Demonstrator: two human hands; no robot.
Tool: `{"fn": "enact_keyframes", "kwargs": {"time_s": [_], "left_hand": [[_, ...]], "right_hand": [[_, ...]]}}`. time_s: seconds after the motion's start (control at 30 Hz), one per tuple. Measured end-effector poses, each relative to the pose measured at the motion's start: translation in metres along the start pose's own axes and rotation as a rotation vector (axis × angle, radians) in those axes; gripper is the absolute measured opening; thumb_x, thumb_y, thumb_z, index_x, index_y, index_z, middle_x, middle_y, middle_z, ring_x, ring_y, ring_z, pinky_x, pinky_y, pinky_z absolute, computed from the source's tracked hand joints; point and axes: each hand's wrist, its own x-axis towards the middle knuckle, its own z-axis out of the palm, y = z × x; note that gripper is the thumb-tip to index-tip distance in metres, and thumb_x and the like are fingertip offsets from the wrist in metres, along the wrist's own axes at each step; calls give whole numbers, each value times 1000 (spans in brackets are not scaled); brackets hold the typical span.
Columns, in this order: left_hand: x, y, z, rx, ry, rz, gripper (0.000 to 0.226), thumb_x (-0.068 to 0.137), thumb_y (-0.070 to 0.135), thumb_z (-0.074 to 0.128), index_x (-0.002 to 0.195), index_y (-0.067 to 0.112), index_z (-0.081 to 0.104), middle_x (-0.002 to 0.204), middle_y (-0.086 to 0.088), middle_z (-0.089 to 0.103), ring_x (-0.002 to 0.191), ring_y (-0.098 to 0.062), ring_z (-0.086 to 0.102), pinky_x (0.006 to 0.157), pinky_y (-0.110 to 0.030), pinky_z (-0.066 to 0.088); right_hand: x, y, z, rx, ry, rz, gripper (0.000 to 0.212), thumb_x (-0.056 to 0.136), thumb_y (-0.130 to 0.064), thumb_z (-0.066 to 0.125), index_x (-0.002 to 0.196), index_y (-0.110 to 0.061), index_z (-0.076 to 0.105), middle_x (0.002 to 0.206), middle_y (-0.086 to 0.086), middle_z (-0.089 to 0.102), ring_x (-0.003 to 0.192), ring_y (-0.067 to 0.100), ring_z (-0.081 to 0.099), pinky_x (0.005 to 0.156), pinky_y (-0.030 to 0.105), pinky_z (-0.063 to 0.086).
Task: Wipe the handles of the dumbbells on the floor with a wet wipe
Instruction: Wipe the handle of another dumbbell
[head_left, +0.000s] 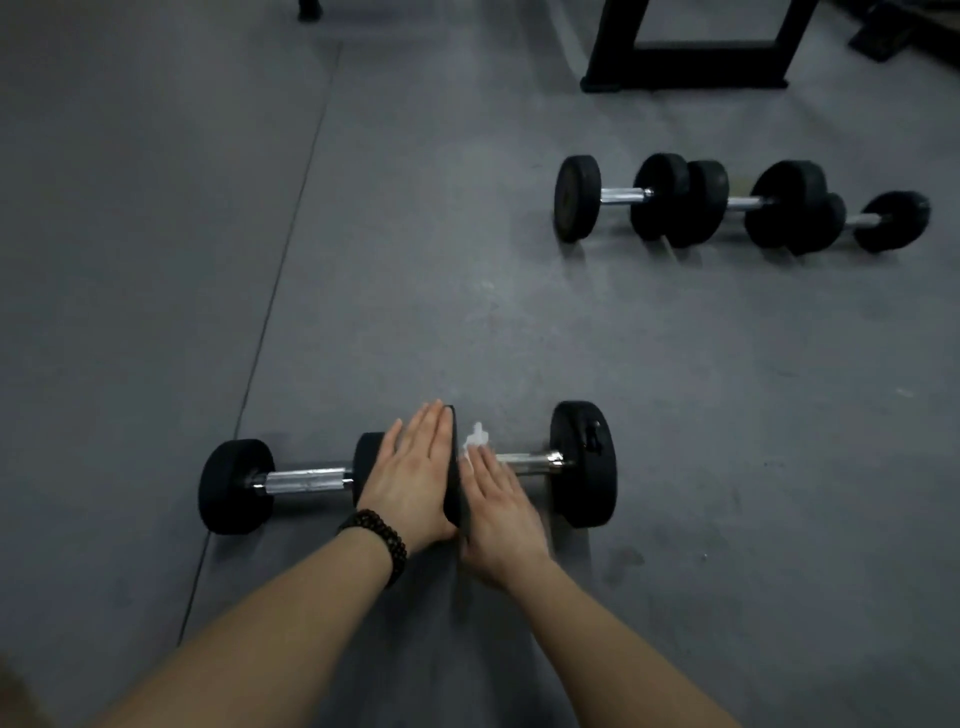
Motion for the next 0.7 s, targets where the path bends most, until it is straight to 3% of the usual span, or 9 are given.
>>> {"fn": "enact_keyframes", "kwargs": {"time_s": [0.13,0.17,0.23,0.33,0.4,0.47,0.53,0.6,0.7], "left_hand": [[-3,1,-7,-10,-32,17,135,64,54,78,154,7,-12,164,-8,-11,151,-21,-9,122,-43,-5],[-3,0,-8,-10,-46,22,138,64,55,80,154,7,-13,164,-8,-12,151,-22,-10,122,-45,-5],[-2,-3,-12,-8,-68,31,139,64,56,81,154,7,-13,164,-8,-12,151,-23,-10,122,-47,-3],[1,-6,-11,-30,-59,45,126,72,48,74,154,7,-13,164,-8,-11,151,-22,-11,122,-48,-3],[5,-8,-9,-49,-42,51,118,77,43,69,154,8,-12,165,-8,-11,151,-21,-12,122,-47,-3],[7,-9,-6,-53,-37,56,125,73,48,74,155,7,-12,164,-8,-10,151,-21,-11,122,-47,-4],[7,-9,-5,-50,-51,66,136,65,53,80,154,7,-12,164,-8,-9,151,-22,-10,122,-47,-4],[5,-9,-1,-53,-24,59,137,63,52,81,155,8,-10,164,-7,-7,151,-21,-9,122,-46,-4],[5,-6,0,-74,0,26,130,66,47,78,155,10,-9,165,-6,-7,151,-20,-10,123,-45,-3]], "right_hand": [[-3,8,1,-119,136,161,70,79,-16,49,146,1,39,155,12,33,142,26,37,115,40,23],[-5,15,-2,-141,151,247,73,75,-15,53,144,4,41,153,16,36,141,29,39,114,40,26],[-9,17,-7,-135,113,341,83,78,-19,55,151,5,22,160,18,17,149,29,18,118,39,11],[-3,-8,-4,-42,32,179,91,86,-25,51,155,-6,-6,160,7,-17,148,19,-19,120,34,-8],[1,-17,0,-42,15,78,90,89,-27,51,156,-11,-6,161,3,-18,148,17,-19,123,36,-1],[3,-2,5,-82,79,119,89,83,-20,57,157,-9,8,164,7,3,152,23,4,122,39,11],[-1,20,6,-81,174,299,91,70,-10,65,152,0,26,158,16,28,146,29,27,118,39,18],[-2,20,8,-47,178,344,94,69,-15,66,151,3,25,159,20,22,149,31,19,120,40,14],[-2,-1,16,-20,98,66,92,87,-26,54,156,-9,-3,162,10,-17,148,21,-21,123,39,-2]]}}
